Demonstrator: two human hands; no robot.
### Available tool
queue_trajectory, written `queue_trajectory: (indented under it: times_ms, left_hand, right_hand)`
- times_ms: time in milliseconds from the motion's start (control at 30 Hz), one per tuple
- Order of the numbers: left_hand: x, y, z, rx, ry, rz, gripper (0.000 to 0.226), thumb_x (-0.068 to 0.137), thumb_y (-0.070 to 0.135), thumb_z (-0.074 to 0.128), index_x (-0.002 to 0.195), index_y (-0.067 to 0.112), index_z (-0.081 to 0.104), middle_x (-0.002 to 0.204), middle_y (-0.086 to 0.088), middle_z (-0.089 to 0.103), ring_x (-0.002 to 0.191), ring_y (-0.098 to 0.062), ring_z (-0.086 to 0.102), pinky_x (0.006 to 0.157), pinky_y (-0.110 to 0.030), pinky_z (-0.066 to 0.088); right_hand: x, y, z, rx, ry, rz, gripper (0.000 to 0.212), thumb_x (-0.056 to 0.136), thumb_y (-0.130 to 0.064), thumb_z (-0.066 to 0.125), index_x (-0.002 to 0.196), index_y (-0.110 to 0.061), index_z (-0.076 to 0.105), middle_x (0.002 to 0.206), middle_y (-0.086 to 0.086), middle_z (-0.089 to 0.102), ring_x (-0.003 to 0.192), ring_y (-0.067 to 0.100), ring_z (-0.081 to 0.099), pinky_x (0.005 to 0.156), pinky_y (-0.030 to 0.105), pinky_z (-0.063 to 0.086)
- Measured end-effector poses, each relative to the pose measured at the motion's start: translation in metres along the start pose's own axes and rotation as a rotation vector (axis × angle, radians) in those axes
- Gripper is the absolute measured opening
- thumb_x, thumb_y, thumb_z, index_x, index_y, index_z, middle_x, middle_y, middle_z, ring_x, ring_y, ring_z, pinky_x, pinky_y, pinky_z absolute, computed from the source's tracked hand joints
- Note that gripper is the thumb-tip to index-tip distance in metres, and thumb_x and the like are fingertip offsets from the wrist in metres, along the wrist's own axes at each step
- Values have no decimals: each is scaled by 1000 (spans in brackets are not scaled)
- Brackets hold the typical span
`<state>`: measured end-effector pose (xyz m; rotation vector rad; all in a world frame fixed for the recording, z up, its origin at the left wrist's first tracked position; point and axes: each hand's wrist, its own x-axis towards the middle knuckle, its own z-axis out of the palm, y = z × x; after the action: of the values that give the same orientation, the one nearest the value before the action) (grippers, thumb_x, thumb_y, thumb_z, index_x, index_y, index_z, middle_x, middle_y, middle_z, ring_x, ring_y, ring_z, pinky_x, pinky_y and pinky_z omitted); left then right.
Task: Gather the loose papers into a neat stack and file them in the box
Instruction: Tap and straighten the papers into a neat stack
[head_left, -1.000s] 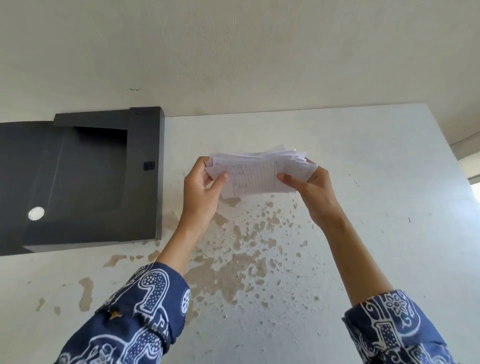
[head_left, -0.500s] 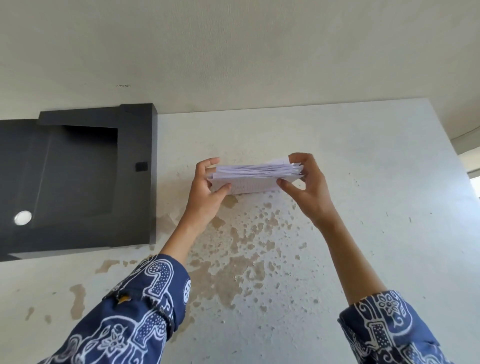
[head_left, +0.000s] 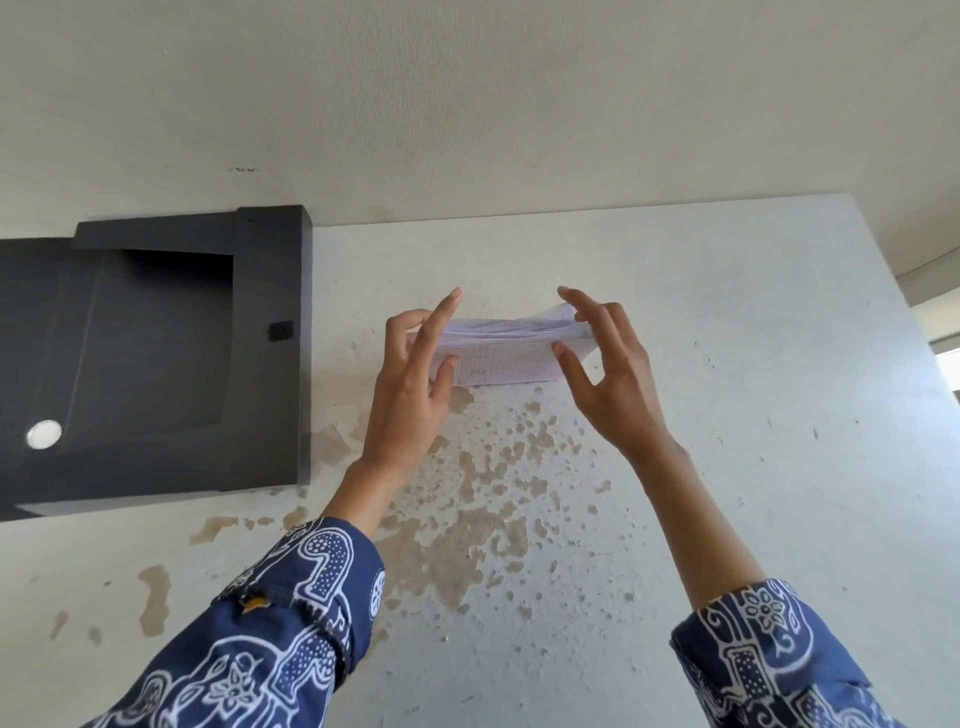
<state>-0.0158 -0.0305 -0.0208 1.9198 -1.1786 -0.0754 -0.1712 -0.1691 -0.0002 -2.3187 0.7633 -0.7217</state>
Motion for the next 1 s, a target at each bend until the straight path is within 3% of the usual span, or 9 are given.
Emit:
queue_trajectory:
  times_ms: [67, 167, 367, 467, 633, 767, 833, 900, 1000]
  left_hand:
    - [0, 1, -1, 34, -18, 25, 66, 88, -1, 59, 139, 27, 29, 118, -21, 48, 102, -9, 47, 85, -24, 52]
    - [-1, 0, -1, 55, -26, 46, 60, 88, -1, 59, 136, 24, 35, 116, -21, 50, 102, -20, 54, 83, -28, 54]
    - [-2, 0, -1, 46, -9, 17, 49, 90, 1, 56, 131, 22, 40, 116, -19, 51, 104, -9, 45, 90, -21, 48]
    - [-2, 0, 0, 37, 1, 4, 46, 91, 2, 55, 130, 21, 43, 115, -16, 53, 103, -2, 44, 90, -4, 41]
    - [-1, 2, 2, -26, 5, -62, 42, 90, -2, 54, 129, 13, 49, 117, -16, 57, 104, -7, 49, 88, 6, 35]
    - [1, 5, 2, -83, 1, -101, 42, 89, -5, 55, 129, 6, 49, 124, -14, 57, 112, -2, 45, 91, 5, 33]
    - [2, 5, 2, -84, 0, -98, 42, 88, -5, 55, 128, 6, 50, 124, -14, 57, 111, 3, 42, 92, 5, 33]
    - [2, 5, 2, -76, -1, -102, 42, 88, -5, 56, 128, 6, 50, 123, -15, 56, 111, -1, 44, 91, 5, 33]
    - [1, 5, 2, -83, -2, -118, 44, 88, -3, 57, 130, 7, 49, 124, -15, 55, 111, -1, 45, 91, 2, 37]
  right_hand:
    - [-1, 0, 1, -2, -7, -18, 42, 93, -19, 54, 134, -17, 46, 108, 11, 56, 90, 23, 56, 82, 45, 51]
    - [0, -4, 3, 50, 44, 7, 29, 96, -21, 47, 123, -12, 54, 110, 10, 59, 93, 22, 59, 83, 47, 50]
    - [6, -7, 3, 48, 89, 29, 11, 92, 2, 47, 93, 0, 58, 91, 9, 62, 81, 12, 54, 73, 22, 46]
    - [6, -6, 0, 58, 91, 30, 12, 90, 7, 46, 91, 2, 56, 88, 9, 60, 78, 9, 51, 73, 8, 40]
    - [1, -2, -1, 76, 67, 45, 9, 92, 3, 46, 93, 2, 55, 88, 2, 58, 77, 3, 48, 72, 5, 38]
    - [-1, -3, -1, 89, 20, 46, 23, 96, -10, 47, 119, -6, 52, 107, 0, 58, 92, 6, 53, 82, 10, 41]
    - [-1, -3, -2, 70, -6, 38, 30, 97, -13, 46, 127, -11, 51, 113, 4, 60, 97, 11, 56, 87, 23, 47]
    - [1, -3, -1, 40, 11, 17, 25, 97, -14, 46, 119, -10, 57, 108, 7, 61, 92, 16, 59, 83, 40, 51]
    - [1, -3, 0, 11, 40, -27, 19, 93, -14, 53, 107, -5, 62, 105, 8, 62, 91, 17, 60, 78, 46, 52]
